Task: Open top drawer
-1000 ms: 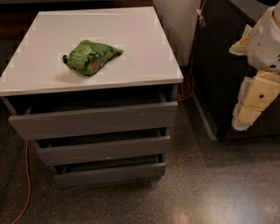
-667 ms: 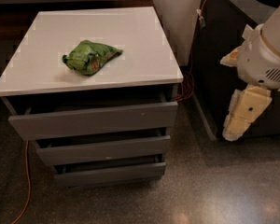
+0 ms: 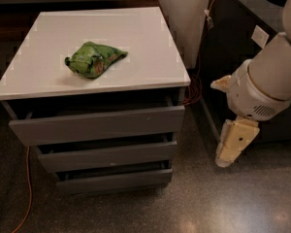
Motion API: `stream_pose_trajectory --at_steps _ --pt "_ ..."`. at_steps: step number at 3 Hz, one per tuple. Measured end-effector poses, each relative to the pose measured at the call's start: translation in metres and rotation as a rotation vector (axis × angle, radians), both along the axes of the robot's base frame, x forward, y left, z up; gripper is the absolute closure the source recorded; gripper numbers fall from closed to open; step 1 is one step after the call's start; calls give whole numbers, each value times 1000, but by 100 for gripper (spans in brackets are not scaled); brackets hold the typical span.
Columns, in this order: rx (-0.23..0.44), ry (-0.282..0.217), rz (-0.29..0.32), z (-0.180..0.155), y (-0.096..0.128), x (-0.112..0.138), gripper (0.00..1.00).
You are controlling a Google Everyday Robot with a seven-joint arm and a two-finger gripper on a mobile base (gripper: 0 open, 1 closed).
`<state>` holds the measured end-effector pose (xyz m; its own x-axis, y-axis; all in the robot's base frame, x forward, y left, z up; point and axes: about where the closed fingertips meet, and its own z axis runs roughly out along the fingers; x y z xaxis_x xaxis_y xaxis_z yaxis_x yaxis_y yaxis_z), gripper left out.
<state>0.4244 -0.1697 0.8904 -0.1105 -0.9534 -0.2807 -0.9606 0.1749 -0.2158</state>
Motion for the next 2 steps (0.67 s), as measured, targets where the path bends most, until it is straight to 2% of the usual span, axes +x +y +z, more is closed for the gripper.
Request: stream_pose_trajectory --at_steps 1,2 --pt "22 -41 60 -23 13 6 0" --pt "61 -111 175 -43 22 23 0"
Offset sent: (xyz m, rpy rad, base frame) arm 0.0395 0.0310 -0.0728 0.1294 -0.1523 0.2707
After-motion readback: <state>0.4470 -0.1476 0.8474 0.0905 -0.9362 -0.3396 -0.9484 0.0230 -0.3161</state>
